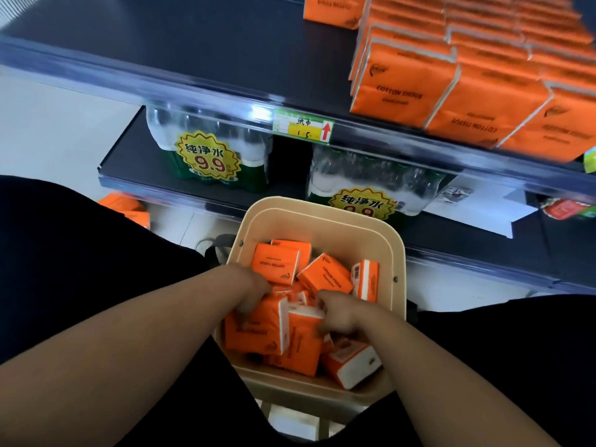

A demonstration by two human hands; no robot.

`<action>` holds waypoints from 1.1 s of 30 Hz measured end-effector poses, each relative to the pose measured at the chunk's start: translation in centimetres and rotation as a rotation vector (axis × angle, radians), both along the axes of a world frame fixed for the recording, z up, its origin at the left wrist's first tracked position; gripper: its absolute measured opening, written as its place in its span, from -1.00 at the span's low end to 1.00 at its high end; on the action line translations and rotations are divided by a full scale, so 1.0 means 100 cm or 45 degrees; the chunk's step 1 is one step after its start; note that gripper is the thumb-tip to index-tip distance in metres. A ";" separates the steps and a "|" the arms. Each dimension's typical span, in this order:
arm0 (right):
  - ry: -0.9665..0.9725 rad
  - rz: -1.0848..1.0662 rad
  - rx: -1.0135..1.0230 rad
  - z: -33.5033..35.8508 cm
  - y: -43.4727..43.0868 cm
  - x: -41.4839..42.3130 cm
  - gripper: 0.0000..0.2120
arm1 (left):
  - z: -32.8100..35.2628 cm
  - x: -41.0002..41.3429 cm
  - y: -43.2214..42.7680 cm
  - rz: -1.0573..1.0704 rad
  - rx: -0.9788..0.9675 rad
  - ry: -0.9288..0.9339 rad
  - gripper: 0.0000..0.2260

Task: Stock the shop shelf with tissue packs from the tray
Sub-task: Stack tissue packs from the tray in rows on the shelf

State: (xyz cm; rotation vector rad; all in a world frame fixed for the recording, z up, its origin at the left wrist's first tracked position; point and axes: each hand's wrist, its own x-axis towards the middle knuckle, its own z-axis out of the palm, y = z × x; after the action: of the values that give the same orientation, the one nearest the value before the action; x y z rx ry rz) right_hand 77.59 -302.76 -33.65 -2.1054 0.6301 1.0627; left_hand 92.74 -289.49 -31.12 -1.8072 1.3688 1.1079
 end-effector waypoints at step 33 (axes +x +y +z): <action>-1.614 -0.094 -0.537 0.348 -0.149 0.278 -0.63 | 0.270 0.224 -0.098 0.758 -1.790 0.249 -0.61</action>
State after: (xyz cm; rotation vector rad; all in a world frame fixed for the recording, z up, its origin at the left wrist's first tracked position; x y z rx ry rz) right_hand 105.43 -317.66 1.14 -2.5217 0.2597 -0.5790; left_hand 115.09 -299.25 -4.10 -3.3080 2.0228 0.4807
